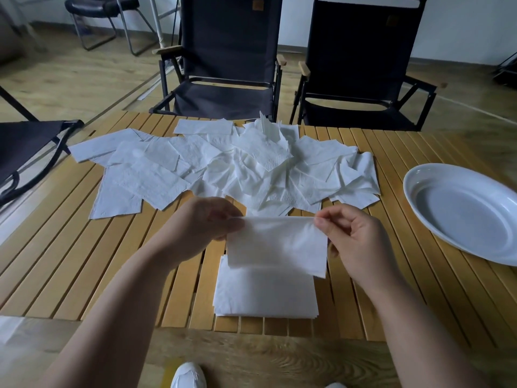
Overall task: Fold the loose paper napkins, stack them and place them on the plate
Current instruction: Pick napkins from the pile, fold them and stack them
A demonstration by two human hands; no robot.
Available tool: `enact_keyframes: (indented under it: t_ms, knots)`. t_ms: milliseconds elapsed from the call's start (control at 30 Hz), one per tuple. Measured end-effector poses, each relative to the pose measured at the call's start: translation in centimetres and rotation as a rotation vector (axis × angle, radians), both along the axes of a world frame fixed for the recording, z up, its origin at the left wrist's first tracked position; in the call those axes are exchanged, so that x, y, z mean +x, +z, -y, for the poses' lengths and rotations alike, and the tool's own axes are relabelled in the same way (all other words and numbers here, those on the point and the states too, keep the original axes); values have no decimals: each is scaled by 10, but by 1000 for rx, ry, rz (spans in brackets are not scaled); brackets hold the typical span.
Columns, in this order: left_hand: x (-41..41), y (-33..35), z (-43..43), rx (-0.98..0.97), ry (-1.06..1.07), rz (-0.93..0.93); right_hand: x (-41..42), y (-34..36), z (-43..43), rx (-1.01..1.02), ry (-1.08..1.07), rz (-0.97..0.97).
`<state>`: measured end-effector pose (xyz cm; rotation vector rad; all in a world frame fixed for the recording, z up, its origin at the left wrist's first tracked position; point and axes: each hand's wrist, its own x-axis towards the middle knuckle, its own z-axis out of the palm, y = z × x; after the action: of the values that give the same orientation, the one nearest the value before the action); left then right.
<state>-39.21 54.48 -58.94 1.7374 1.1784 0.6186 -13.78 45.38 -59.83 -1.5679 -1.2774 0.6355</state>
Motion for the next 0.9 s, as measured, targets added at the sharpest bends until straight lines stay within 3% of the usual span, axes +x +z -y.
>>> enact_keyframes:
  t_ms: [167, 300, 633, 900]
  knots:
    - [-9, -5, -2, -226, -84, -163, 6, 0, 0, -387, 109, 13]
    - [-10, -12, -2, -292, -178, -358, 4, -9, 1, -606, 238, 196]
    - [-2, -24, -2, -333, -181, -416, -1, -26, -5, -559, 146, 257]
    - [-4, -29, -6, -180, -199, -569, 2, -27, -5, -564, 141, 248]
